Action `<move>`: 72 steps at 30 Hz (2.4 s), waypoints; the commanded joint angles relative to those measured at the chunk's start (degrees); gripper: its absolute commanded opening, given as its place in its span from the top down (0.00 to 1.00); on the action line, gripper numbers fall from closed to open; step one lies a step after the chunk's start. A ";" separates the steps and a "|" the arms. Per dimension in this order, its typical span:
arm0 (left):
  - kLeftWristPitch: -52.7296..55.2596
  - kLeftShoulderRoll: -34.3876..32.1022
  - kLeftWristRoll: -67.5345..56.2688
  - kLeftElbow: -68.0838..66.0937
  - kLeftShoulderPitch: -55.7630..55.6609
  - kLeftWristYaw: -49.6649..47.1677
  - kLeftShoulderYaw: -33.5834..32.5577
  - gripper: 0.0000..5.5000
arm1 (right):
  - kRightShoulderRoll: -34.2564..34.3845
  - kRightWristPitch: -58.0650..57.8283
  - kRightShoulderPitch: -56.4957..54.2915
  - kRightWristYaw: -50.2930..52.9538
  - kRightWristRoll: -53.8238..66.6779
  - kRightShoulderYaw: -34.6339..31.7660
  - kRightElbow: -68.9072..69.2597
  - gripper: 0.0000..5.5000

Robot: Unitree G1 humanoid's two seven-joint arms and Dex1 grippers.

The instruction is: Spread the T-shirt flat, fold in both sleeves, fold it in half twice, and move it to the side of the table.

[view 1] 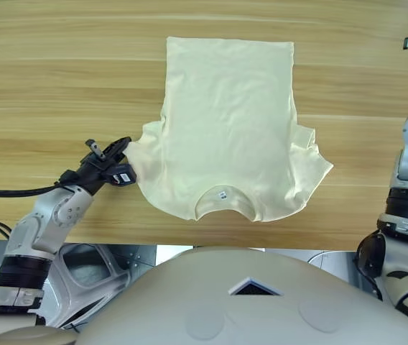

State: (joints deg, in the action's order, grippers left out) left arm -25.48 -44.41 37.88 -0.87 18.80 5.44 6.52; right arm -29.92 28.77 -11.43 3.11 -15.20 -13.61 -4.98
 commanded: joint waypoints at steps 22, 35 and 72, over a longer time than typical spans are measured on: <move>-9.58 7.42 1.24 -6.56 -4.81 -0.57 14.43 1.00 | -1.60 1.22 0.31 0.66 -1.64 0.19 -3.04 0.64; -10.33 5.79 0.33 -12.34 -6.63 3.01 18.28 0.84 | -1.59 1.72 0.29 0.81 -2.01 0.23 -3.50 0.64; -11.56 14.22 -7.60 -11.70 -14.71 -10.16 2.19 0.03 | -0.97 3.06 3.16 4.69 -4.59 0.59 -6.80 0.64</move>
State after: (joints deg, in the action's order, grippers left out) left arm -39.04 -30.53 27.94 -10.48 5.77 -5.03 7.64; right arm -30.72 31.64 -9.07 6.99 -19.42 -12.44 -11.66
